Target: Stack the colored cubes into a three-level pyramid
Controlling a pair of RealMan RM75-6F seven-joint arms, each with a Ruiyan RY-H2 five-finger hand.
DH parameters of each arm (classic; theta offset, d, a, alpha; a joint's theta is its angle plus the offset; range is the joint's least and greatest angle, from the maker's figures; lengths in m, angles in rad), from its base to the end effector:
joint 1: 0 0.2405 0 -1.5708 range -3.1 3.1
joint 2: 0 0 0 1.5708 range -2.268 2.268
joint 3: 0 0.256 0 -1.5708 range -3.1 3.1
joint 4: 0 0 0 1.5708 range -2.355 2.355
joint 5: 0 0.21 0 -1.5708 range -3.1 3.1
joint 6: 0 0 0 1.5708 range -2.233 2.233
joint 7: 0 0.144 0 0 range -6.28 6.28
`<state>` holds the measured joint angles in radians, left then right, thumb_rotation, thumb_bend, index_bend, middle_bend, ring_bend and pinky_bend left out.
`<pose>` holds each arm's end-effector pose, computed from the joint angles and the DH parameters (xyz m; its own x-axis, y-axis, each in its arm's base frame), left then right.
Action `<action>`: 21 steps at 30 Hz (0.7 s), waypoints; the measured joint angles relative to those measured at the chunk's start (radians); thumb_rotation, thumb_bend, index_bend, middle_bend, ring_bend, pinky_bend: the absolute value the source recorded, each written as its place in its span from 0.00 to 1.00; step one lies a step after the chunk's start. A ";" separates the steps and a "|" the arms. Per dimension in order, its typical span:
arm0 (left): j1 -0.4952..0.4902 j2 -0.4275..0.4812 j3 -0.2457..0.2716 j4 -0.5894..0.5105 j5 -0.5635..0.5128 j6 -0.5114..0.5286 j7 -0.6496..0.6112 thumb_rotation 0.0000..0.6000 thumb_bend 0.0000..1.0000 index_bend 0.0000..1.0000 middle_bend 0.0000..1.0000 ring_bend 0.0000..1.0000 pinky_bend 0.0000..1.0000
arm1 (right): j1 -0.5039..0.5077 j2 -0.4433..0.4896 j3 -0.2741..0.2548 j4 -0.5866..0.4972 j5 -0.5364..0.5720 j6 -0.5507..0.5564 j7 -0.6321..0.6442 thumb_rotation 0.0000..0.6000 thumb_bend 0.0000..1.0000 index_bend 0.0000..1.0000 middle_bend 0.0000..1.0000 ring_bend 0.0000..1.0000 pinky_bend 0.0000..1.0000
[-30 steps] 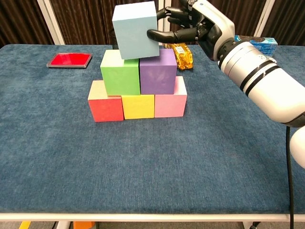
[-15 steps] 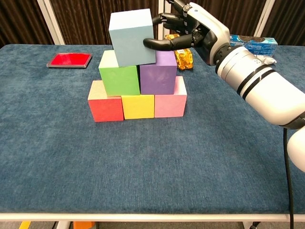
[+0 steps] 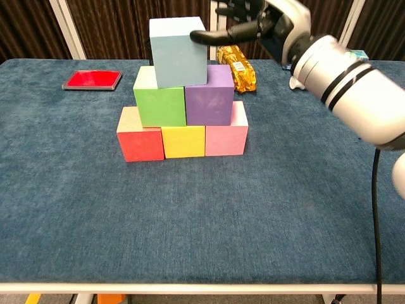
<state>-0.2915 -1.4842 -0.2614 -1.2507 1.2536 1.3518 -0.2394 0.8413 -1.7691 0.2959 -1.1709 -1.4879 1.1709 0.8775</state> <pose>-0.3177 0.2881 0.1000 0.0646 -0.1593 0.9851 0.9958 0.0739 -0.0533 -0.0698 -0.3731 -0.0204 -0.4907 -0.4421 0.7509 -0.6436 -0.3970 -0.6543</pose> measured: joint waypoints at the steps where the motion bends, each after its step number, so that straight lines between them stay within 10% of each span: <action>1: 0.001 0.006 -0.002 -0.013 -0.002 -0.001 -0.002 1.00 0.06 0.04 0.29 0.17 0.15 | 0.000 0.021 0.003 -0.028 0.001 -0.002 -0.020 1.00 0.00 0.00 0.08 0.00 0.00; 11: 0.002 0.050 -0.008 -0.087 -0.025 -0.032 0.020 1.00 0.06 0.04 0.28 0.17 0.15 | 0.073 0.412 0.065 -0.412 0.148 -0.309 -0.464 1.00 0.00 0.00 0.10 0.00 0.00; 21: -0.001 0.071 -0.009 -0.123 -0.033 -0.047 0.026 1.00 0.06 0.04 0.28 0.17 0.15 | 0.394 0.691 0.051 -0.563 0.642 -0.647 -0.882 1.00 0.00 0.00 0.13 0.00 0.00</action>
<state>-0.2923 -1.4127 -0.2706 -1.3737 1.2203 1.3049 -0.2139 1.2351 -1.0786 0.3468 -1.7336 -0.8457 0.5234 -0.0050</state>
